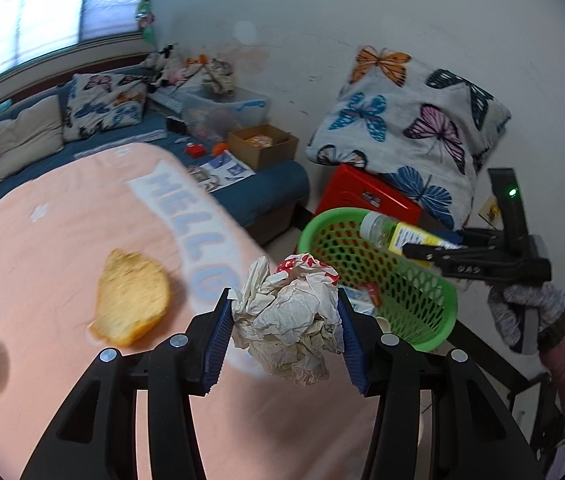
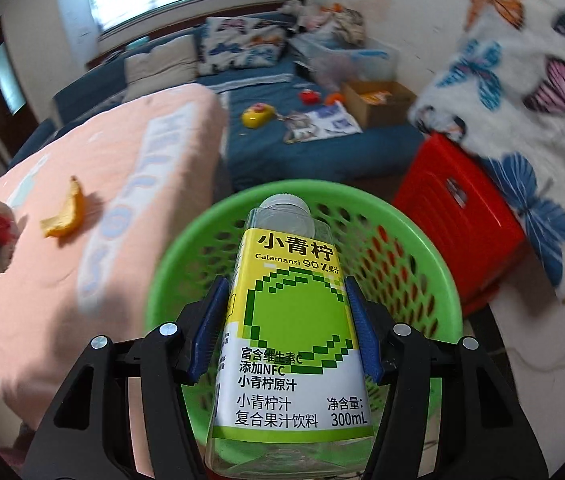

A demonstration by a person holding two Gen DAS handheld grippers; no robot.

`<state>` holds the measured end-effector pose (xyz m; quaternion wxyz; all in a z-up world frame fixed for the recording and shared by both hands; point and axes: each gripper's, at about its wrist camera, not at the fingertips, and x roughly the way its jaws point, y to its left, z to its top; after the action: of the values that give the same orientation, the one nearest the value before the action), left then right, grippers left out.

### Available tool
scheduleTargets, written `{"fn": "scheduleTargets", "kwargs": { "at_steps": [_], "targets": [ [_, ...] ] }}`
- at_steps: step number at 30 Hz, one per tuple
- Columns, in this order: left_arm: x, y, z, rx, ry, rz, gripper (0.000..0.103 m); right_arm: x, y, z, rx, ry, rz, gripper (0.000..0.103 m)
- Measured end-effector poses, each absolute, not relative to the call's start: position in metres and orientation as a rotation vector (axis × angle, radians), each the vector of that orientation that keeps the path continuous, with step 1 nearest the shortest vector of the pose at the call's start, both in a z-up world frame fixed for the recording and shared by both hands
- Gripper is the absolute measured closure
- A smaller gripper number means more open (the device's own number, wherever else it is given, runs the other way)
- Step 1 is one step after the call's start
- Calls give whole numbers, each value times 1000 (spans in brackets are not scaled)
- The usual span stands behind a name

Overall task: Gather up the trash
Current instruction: 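Carry the bottle and tissue to the green basket and open both grippers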

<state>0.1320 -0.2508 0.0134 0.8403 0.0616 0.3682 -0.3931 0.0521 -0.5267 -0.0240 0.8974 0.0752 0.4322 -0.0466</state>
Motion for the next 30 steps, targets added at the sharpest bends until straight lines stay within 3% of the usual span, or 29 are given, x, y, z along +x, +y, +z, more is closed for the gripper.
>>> {"fn": "scheduleTargets", "kwargs": {
  "at_steps": [8,22,30],
  "targets": [
    [127,-302,21,166,774,-908,55,40,-558,-39,275,864,-157,43],
    [125,-386,4,235,823,-971,54,-14,-562,-11,285,776,-170,39],
    [125,-412,-11,242,871,-982,48,-34,-562,-9,304,753,-173,36]
  ]
}}
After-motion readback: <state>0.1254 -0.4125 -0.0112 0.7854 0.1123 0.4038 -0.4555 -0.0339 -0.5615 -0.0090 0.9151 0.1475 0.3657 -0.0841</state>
